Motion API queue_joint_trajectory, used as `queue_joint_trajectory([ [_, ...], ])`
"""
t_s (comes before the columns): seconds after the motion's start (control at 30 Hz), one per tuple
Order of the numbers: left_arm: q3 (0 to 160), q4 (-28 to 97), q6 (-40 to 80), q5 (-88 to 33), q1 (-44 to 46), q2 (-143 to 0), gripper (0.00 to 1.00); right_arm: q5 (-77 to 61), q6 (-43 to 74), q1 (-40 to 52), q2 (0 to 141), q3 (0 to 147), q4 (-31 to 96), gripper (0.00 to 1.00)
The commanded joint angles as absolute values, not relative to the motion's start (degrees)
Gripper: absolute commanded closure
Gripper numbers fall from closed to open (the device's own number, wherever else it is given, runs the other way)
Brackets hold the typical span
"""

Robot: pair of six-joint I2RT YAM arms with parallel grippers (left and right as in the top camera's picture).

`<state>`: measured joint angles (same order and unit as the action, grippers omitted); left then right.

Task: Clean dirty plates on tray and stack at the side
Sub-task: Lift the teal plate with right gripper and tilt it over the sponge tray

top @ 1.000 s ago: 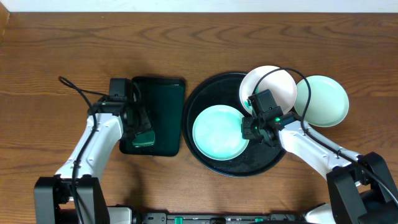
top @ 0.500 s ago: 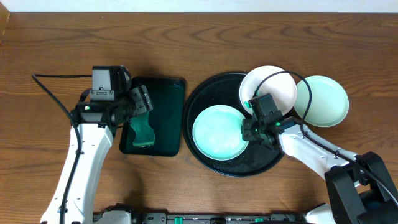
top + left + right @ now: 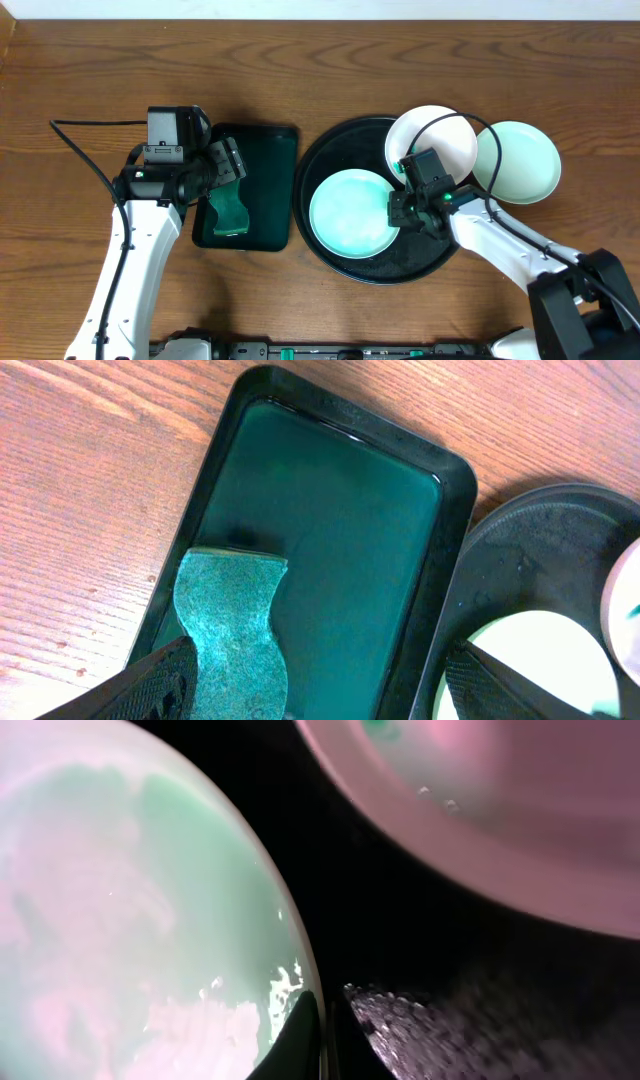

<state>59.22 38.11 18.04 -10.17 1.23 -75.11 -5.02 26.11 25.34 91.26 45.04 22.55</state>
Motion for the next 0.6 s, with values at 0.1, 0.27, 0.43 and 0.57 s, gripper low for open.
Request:
queue_joint_trajectory([
  [0.1,60.25,38.13,17.82,-10.26,1.19,-74.96,0.20,-4.27,26.06,24.27,86.85,49.87,26.65,0.99],
  [0.27,60.25,38.13,17.82,-10.26,1.19,-74.96,0.20,-4.82,26.09,24.25,85.47,50.94,27.90,0.99],
  [0.43,60.25,38.13,17.82,-10.26,1.19,-74.96,0.20,-5.06,26.13,24.25,85.19,55.68,33.28,0.99],
  [0.57,60.25,38.13,17.82,-10.26,1.19,-74.96,0.20,-5.21,26.11,24.49,85.23,60.90,37.54,0.99],
])
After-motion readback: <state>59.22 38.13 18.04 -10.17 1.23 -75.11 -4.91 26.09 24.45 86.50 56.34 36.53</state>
